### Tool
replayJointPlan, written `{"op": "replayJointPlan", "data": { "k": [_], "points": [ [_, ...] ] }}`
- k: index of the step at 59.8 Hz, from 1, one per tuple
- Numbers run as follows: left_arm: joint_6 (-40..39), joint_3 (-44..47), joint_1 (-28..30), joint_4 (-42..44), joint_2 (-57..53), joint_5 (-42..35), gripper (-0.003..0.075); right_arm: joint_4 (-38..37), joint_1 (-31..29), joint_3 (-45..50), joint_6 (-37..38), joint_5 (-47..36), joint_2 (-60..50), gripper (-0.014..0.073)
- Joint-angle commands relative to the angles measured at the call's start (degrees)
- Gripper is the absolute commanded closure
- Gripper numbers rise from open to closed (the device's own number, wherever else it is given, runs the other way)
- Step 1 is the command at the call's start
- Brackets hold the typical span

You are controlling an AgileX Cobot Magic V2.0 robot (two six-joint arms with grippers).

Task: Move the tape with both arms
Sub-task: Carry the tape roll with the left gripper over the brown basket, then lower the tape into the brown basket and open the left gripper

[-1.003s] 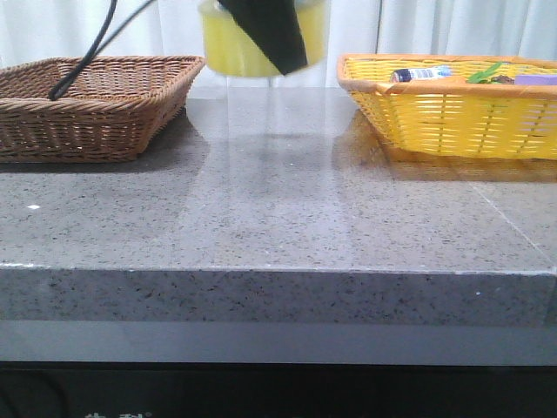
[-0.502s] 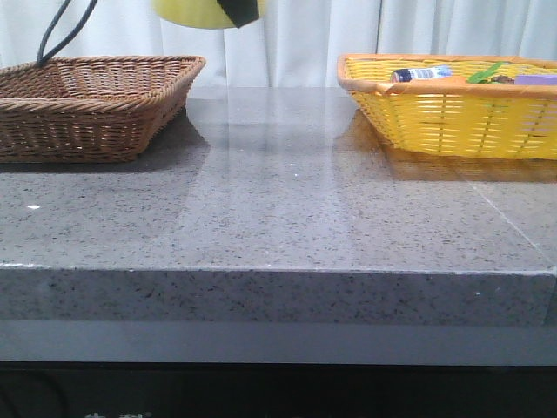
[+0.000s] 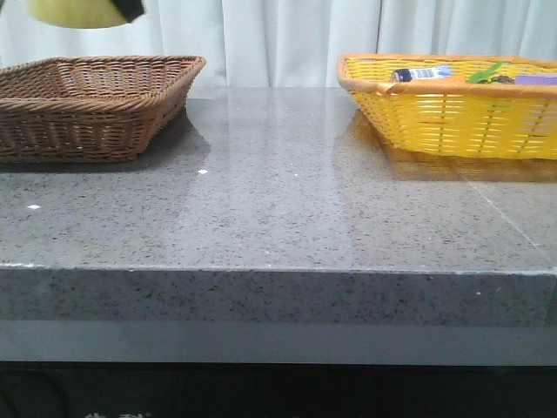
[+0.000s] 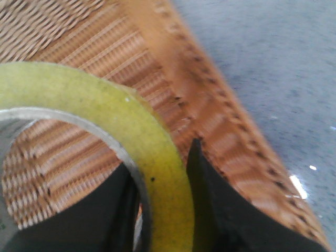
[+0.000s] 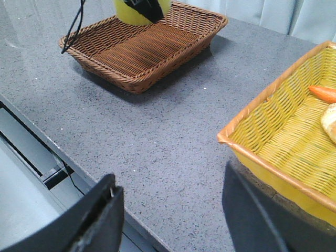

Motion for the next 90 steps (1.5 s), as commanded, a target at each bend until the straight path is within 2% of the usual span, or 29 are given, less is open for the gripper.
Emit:
{"op": "replayJointPlan", "data": {
  "k": [1,15,53,58,68,72,90],
  "points": [
    [-4.85,-2.15,2.69,-1.97,-3.31,0.28,0.0582,1.13,-0.35,-1.40,-0.32,-4.04,-0.07,0.0150],
    [-8.50,-2.15,7.71,-9.93,-1.44,0.28,0.0583,1.13,-0.35,-1.40,-0.32,-4.04,-0.07,0.0150],
    [-8.50,-1.96,7.71,-10.36,7.90,-2.72,0.0580,1.13,-0.35,-1.40,-0.32,-4.12,-0.07,0.0150],
    [-8.50,-1.96,7.71,-10.46,8.16,-3.08,0.0528,1.13,-0.35,-1.40,-0.32,-4.12,-0.07,0.0150],
    [-8.50,-2.17,7.71,-10.46,8.16,-2.89,0.0318,1.13,-0.35,-1.40,-0.32,-4.12,-0.07,0.0150],
    [-8.50,-2.42,7.71,-10.46,8.16,-2.65,0.0279,1.13,-0.35,-1.40,-0.32,-4.12,-0.07,0.0150],
    [-8.50,-7.93,7.48,-11.55,5.95,0.57,0.0279,1.13,-0.35,-1.40,-0.32,-4.12,-0.07,0.0150]
  ]
}}
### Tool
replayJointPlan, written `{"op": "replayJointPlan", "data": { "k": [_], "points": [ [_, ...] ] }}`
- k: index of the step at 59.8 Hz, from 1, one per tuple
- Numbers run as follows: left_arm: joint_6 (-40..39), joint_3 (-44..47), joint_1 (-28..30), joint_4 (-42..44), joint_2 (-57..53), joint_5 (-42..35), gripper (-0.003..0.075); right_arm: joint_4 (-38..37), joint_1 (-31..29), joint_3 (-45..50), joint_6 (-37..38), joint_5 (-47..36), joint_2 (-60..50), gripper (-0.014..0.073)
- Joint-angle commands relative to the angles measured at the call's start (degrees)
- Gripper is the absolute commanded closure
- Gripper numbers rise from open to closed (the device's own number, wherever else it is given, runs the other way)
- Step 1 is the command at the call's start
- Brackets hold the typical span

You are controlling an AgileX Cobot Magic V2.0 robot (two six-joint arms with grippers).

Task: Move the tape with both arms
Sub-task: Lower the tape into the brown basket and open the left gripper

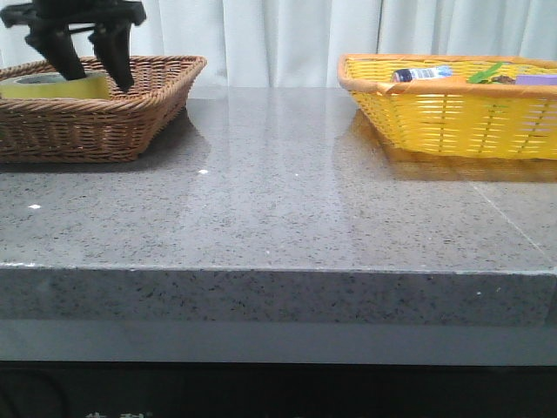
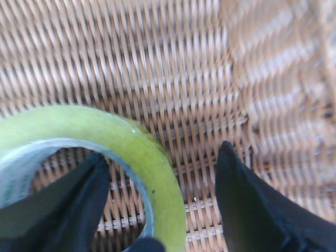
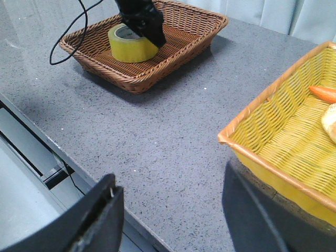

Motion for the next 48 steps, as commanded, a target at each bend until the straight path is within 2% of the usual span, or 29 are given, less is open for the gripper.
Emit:
{"op": "replayJointPlan", "data": {
  "k": [1,24,38,48],
  "points": [
    [-0.56,-2.90,-0.30,-1.69,-6.10,1.65,0.0279,1.03,-0.35,-1.40,-0.32,-4.12,-0.07,0.0150],
    [-0.56,-1.51,-5.88,-1.86,-18.92,1.65,0.0279,1.03,-0.35,-1.40,-0.32,-4.12,-0.07,0.0150],
    [-0.28,6.03,-10.90,-0.73,-28.47,-0.17,0.0279,1.03,-0.35,-1.40,-0.32,-4.12,-0.07,0.0150],
    [-0.28,16.00,-13.67,-0.48,-36.24,-3.74,0.0279,1.03,-0.35,-1.40,-0.32,-4.12,-0.07,0.0150]
  ]
}}
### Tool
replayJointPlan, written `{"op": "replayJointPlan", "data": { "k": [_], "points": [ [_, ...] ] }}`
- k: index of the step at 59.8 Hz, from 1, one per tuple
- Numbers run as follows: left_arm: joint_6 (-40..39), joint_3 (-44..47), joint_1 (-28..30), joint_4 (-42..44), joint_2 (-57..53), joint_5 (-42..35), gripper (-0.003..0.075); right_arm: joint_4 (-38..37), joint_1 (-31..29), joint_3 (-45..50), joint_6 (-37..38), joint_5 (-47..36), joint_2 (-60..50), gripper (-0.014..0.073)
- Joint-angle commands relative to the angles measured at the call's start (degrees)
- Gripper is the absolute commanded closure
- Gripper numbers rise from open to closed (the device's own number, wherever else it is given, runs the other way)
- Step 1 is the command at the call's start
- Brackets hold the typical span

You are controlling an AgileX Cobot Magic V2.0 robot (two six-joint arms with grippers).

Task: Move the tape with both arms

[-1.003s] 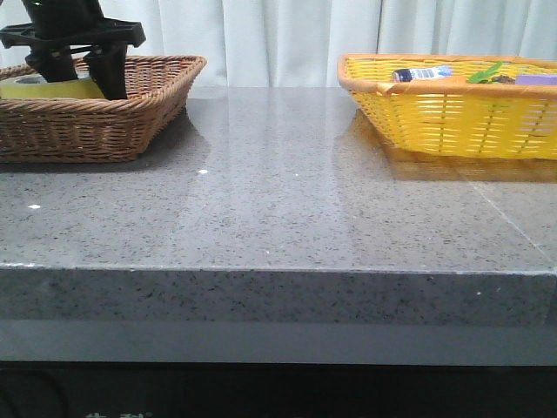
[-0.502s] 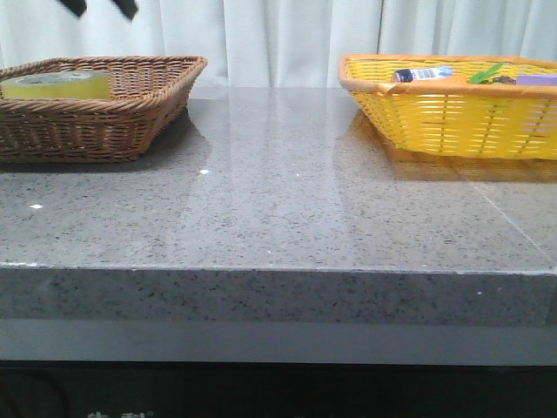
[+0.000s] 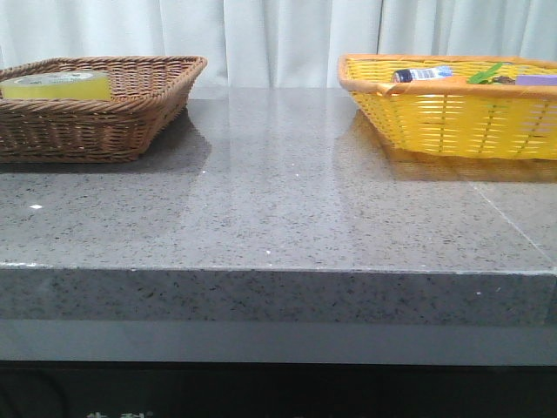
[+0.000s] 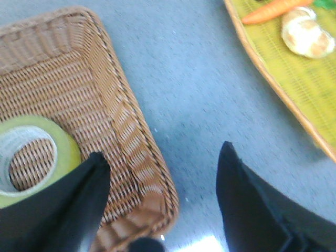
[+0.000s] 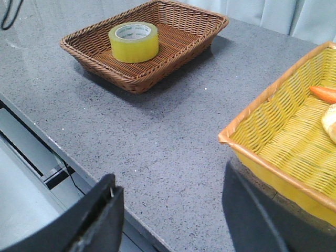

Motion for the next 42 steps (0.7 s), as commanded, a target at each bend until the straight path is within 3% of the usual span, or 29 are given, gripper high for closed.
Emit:
{"op": "replayJointPlan", "data": {
  "k": [1,42],
  "points": [
    [-0.28,3.58,-1.47,0.00,-6.26,-4.58,0.0279,1.03,-0.35,-1.40,-0.32,-4.12,-0.07,0.0150],
    [-0.28,61.53,-3.43,-1.09,-48.45,-38.23,0.0279,1.03,-0.35,-1.40,-0.32,-4.12,-0.07,0.0150]
  ]
}}
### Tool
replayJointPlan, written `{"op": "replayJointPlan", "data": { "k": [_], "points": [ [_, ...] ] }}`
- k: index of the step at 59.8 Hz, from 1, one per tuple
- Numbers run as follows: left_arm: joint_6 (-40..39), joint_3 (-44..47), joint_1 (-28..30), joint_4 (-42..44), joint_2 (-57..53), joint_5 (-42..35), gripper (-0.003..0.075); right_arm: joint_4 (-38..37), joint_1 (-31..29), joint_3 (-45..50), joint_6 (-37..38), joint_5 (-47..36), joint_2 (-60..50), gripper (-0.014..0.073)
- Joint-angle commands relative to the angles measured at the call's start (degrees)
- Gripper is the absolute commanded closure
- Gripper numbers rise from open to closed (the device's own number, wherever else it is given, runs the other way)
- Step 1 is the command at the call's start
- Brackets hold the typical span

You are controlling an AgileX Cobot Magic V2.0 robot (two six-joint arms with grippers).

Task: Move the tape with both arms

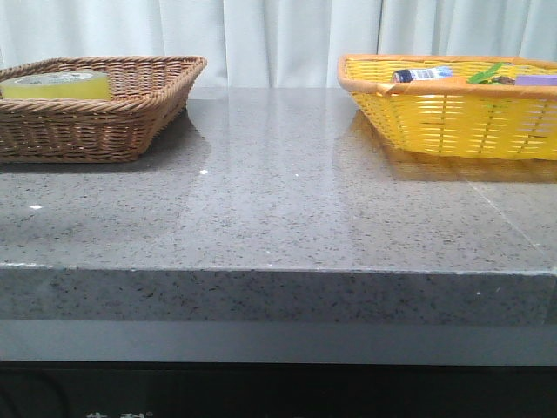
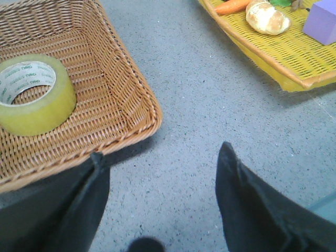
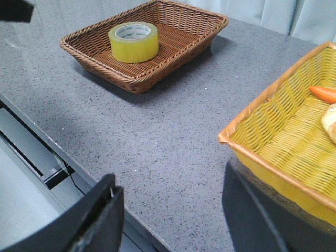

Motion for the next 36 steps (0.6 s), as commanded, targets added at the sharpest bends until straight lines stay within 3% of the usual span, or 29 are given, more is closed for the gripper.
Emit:
{"op": "replayJointPlan", "data": {
  "k": [1,13,36],
  "points": [
    [-0.28,4.44,-0.56,-1.17,-5.25,-9.00,0.0279,1.03,-0.35,-1.40,-0.32,-4.12,-0.07,0.0150],
    [-0.28,12.74,-0.56,-1.28,-12.05,-12.63,0.0279,1.03,-0.35,-1.40,-0.32,-4.12,-0.07,0.0150],
    [-0.28,13.46,-0.56,-0.89,-12.46,-12.88,0.0279,1.03,-0.35,-1.40,-0.32,-4.12,-0.07,0.0150]
  ]
}}
